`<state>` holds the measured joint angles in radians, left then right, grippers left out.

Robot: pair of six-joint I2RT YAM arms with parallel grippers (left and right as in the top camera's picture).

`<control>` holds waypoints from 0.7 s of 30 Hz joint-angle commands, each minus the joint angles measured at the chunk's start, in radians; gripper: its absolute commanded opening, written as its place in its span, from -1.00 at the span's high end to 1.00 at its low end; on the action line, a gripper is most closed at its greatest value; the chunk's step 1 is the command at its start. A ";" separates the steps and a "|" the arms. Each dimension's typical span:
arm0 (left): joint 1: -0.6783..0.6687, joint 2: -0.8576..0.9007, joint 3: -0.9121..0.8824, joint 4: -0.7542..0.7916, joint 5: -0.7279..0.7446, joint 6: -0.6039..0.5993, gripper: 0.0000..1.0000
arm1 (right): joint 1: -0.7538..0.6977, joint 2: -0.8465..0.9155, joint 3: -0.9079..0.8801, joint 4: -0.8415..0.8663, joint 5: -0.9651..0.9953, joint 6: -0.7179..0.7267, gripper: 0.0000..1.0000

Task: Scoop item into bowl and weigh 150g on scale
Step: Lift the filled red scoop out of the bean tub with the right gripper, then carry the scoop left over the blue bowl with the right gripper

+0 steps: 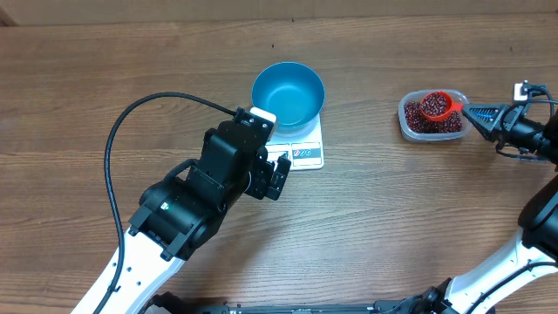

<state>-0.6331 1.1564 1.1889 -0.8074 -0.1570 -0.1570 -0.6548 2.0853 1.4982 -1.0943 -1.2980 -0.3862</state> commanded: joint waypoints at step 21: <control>0.005 -0.018 -0.001 0.000 -0.006 -0.007 -1.00 | 0.094 0.004 -0.006 -0.060 -0.096 -0.016 0.93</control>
<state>-0.6331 1.1564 1.1889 -0.8074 -0.1570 -0.1570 -0.6064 2.0853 1.4975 -1.1534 -1.3575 -0.3931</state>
